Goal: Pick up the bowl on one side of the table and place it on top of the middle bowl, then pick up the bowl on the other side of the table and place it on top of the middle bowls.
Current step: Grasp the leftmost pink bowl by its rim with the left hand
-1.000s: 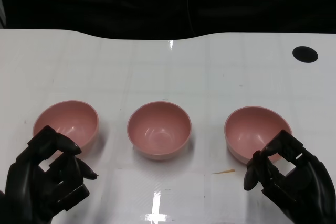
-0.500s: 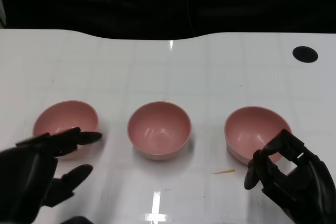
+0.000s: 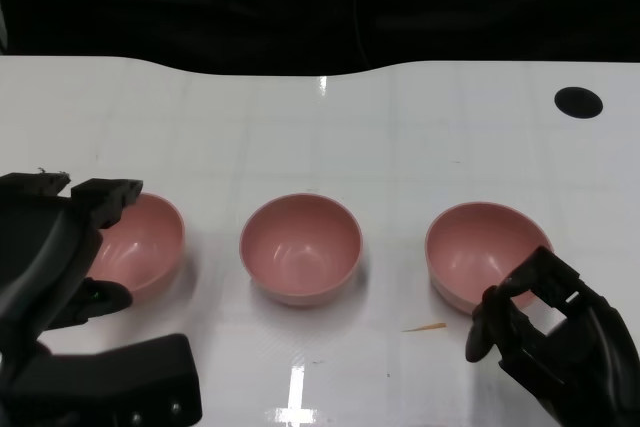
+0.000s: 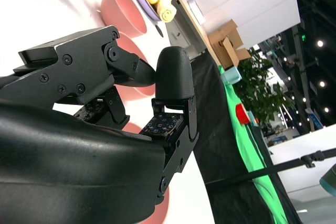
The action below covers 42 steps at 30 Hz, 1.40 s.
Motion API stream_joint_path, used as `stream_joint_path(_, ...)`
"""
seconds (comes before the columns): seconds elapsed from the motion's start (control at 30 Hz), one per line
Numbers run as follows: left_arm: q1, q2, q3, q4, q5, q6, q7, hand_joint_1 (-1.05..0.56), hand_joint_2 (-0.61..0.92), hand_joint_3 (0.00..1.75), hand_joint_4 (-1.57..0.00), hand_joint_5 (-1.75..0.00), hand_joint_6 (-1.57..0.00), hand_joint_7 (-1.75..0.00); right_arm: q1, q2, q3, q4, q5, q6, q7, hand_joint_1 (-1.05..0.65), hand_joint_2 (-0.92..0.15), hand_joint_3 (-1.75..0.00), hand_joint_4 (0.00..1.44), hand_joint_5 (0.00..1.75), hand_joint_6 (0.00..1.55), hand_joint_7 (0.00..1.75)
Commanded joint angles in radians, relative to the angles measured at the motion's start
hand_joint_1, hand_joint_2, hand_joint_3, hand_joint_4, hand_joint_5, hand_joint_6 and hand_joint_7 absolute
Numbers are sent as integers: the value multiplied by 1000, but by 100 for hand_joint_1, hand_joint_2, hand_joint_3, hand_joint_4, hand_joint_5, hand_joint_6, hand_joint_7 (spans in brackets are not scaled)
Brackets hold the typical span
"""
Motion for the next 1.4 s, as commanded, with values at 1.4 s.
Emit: stream_joint_path(1.4,-443,47,-387,1004,-234,-119,268,-56,92,38,-59,-3,-63,-3,12,7,-11,-11,11,9,-12,-8,-70,-85,80,175,70,149)
